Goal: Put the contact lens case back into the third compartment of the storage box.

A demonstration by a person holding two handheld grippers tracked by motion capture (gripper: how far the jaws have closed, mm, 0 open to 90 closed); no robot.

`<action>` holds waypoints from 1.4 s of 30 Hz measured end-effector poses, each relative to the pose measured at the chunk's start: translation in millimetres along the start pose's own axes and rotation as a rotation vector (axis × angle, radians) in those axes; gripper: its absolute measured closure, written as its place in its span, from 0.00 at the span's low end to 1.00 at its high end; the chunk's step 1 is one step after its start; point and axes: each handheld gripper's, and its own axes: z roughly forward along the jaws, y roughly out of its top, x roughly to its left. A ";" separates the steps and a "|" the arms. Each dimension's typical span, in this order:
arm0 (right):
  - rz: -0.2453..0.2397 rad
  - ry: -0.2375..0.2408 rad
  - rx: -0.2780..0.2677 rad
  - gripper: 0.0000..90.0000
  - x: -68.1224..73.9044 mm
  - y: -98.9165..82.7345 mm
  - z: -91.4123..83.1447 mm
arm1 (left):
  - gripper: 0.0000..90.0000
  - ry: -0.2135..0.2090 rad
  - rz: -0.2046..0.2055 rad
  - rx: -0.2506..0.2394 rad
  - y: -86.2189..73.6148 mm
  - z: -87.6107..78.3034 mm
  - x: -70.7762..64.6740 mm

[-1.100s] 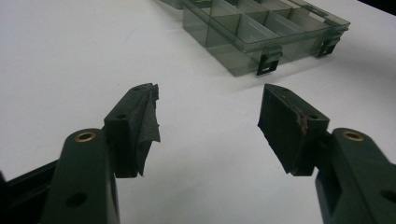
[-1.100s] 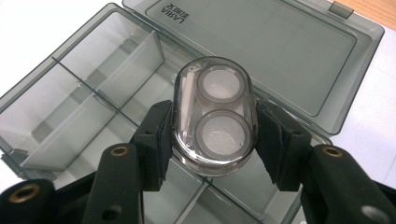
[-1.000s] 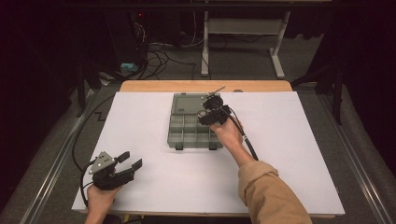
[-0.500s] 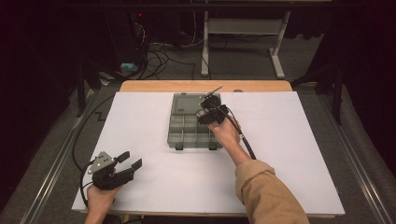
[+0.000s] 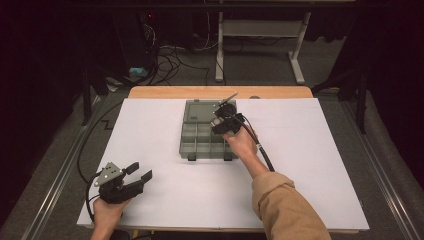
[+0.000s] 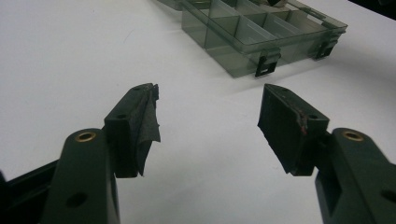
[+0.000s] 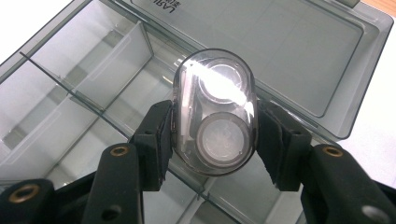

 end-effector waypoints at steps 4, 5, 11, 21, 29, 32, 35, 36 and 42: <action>0.001 -0.004 0.007 0.55 -0.6 -0.1 -0.7 | 0.42 0.000 0.000 0.000 0.0 0.0 0.1; 0.002 -0.006 0.008 0.55 -0.6 -0.2 -0.9 | 0.42 0.000 0.000 0.000 0.0 0.0 0.1; -0.002 -0.007 0.014 0.54 -0.4 -0.1 -1.3 | 0.42 0.000 -0.002 -0.002 -0.2 0.3 -0.2; -0.012 -0.009 -0.013 0.52 1.4 0.5 -4.1 | 0.42 -0.002 -0.002 -0.002 -0.1 0.0 -0.6; -0.021 0.002 -0.017 0.51 1.4 0.2 -4.5 | 0.42 -0.002 0.001 -0.003 -0.1 -0.3 -0.5; -0.021 -0.001 -0.022 0.53 1.8 0.2 -6.0 | 0.42 -0.001 -0.001 -0.004 -0.2 0.0 -0.7; -0.023 0.000 -0.008 0.61 2.6 -0.8 -6.3 | 0.42 -0.001 0.000 -0.004 -0.3 -0.1 -0.8; -0.026 -0.003 -0.002 0.63 3.2 -1.3 -6.3 | 0.42 -0.001 -0.001 -0.004 -0.3 -0.1 -0.7; -0.049 0.006 0.012 0.79 3.7 -4.4 -6.1 | 0.42 0.002 0.004 -0.006 -0.5 0.0 -0.7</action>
